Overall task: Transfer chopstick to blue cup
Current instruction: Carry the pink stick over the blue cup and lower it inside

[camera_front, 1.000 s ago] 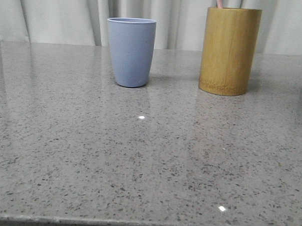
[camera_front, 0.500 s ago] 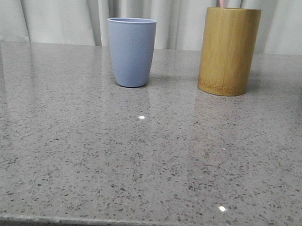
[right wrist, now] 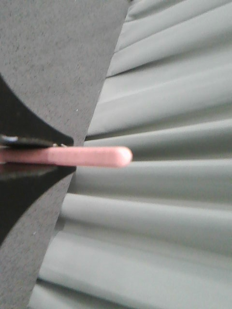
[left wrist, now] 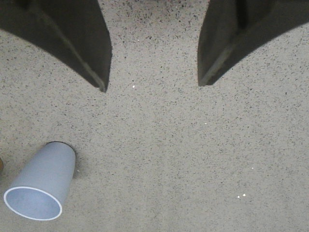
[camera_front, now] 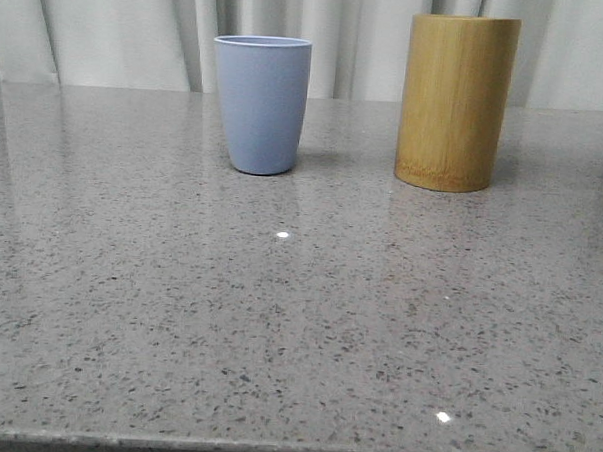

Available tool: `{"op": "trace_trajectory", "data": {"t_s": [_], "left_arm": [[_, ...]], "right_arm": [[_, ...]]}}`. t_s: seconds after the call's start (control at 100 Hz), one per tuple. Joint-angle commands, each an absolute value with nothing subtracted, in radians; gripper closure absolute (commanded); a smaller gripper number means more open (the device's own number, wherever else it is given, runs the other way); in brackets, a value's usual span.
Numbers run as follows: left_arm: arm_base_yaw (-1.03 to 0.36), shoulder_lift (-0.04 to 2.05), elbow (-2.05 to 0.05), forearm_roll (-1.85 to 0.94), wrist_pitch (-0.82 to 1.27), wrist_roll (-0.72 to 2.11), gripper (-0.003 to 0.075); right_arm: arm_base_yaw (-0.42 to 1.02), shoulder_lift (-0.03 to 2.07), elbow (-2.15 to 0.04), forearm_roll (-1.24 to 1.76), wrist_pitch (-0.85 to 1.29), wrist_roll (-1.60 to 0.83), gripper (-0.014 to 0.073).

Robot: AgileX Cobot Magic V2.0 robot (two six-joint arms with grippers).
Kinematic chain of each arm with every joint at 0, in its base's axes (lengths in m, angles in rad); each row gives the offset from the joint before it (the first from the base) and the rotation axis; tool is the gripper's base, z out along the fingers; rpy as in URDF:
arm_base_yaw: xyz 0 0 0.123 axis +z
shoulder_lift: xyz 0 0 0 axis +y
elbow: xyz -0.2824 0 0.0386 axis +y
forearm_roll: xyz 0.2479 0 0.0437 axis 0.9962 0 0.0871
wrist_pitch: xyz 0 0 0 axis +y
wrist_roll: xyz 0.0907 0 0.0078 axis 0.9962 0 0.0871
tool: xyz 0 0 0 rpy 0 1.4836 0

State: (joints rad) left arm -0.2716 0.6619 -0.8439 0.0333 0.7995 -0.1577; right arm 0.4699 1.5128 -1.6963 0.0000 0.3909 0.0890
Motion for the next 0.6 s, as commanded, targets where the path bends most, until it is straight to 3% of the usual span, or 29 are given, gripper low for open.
{"op": "trace_trajectory", "data": {"t_s": [0.0, 0.24, 0.59], "left_arm": [[-0.270, 0.661, -0.868, 0.035, 0.729, -0.165, 0.0335], [-0.270, 0.661, -0.868, 0.035, 0.729, -0.165, 0.0335], [-0.270, 0.661, -0.868, 0.035, 0.729, -0.165, 0.0335]], "right_arm": [[0.507, 1.470, -1.741, -0.006, 0.274, 0.077, 0.0567], [0.593, 1.515, -1.741, 0.025, 0.183, 0.077, 0.0567], [0.603, 1.652, -1.741, 0.045, 0.124, 0.078, 0.0567]]}}
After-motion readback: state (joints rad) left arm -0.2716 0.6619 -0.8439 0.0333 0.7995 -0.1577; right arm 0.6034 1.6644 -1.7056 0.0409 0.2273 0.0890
